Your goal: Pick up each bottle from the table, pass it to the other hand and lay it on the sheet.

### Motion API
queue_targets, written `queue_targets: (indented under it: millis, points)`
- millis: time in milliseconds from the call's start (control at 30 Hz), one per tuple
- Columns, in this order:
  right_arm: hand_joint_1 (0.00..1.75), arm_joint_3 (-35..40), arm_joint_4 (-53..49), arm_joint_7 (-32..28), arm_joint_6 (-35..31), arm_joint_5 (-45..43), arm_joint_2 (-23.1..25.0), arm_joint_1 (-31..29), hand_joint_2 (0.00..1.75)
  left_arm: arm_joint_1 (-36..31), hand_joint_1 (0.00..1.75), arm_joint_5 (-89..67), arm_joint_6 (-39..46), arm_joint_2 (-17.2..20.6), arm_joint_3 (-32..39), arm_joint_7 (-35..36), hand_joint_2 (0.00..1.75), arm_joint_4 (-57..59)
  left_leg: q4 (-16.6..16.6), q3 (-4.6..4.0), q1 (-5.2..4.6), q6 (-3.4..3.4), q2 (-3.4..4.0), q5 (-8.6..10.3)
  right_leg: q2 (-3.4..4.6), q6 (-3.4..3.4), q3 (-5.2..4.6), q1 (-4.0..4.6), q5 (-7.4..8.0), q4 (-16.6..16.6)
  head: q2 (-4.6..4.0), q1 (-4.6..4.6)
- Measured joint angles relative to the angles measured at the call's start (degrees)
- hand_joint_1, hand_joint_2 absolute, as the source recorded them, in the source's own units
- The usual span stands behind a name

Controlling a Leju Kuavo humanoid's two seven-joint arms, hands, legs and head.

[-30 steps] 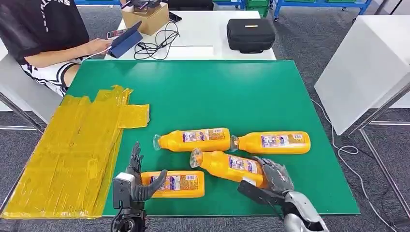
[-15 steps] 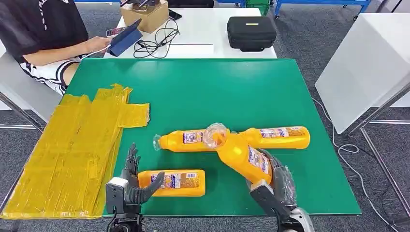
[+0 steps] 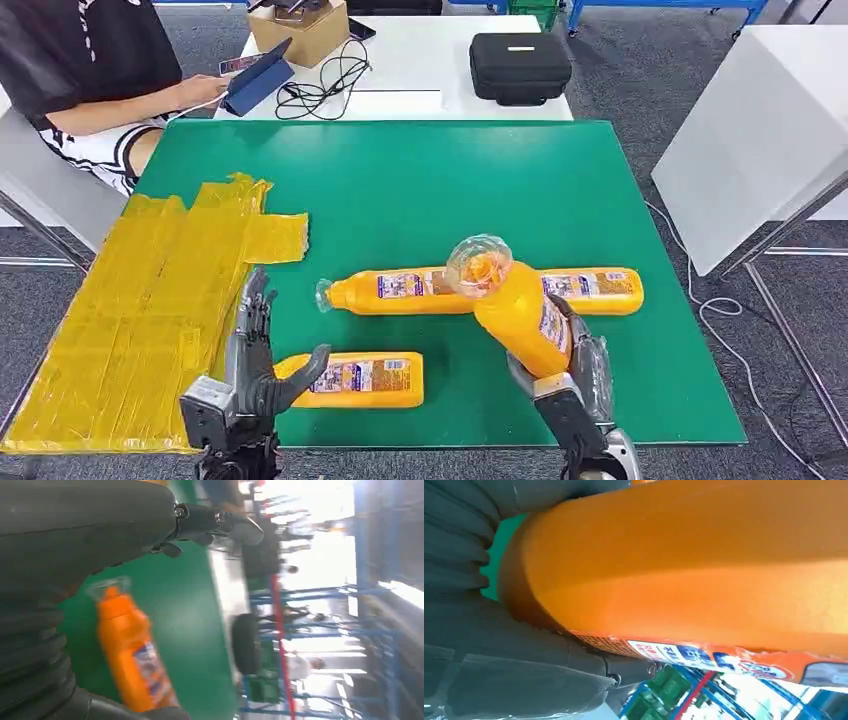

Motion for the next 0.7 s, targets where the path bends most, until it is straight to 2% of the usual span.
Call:
queue_targets:
  millis: [300, 700]
  points:
    - [1.75, 0.3, 0.9, -6.1, -0.4, -3.9, 2.3, -2.3, 1.75, -1.6, 0.0, -1.3, -7.8, 3.4, -4.3, 1.6, 1.75, -8.7, 0.0, -0.02, 0.0, 0.04, 0.0, 0.04, 0.0, 0.0, 0.01, -0.04, 0.0, 0.0, 0.0, 0.0]
    - [1.75, 3.8, 4.9, -6.5, -1.3, -3.0, 3.5, -9.0, 1.75, -5.8, 0.0, -0.2, -10.6, 5.7, -10.6, 3.6, 1.75, -9.4, 0.0, -0.04, 0.0, 0.05, 0.0, 0.05, 0.0, 0.0, -0.03, -0.04, 0.01, 0.0, 0.0, -0.02]
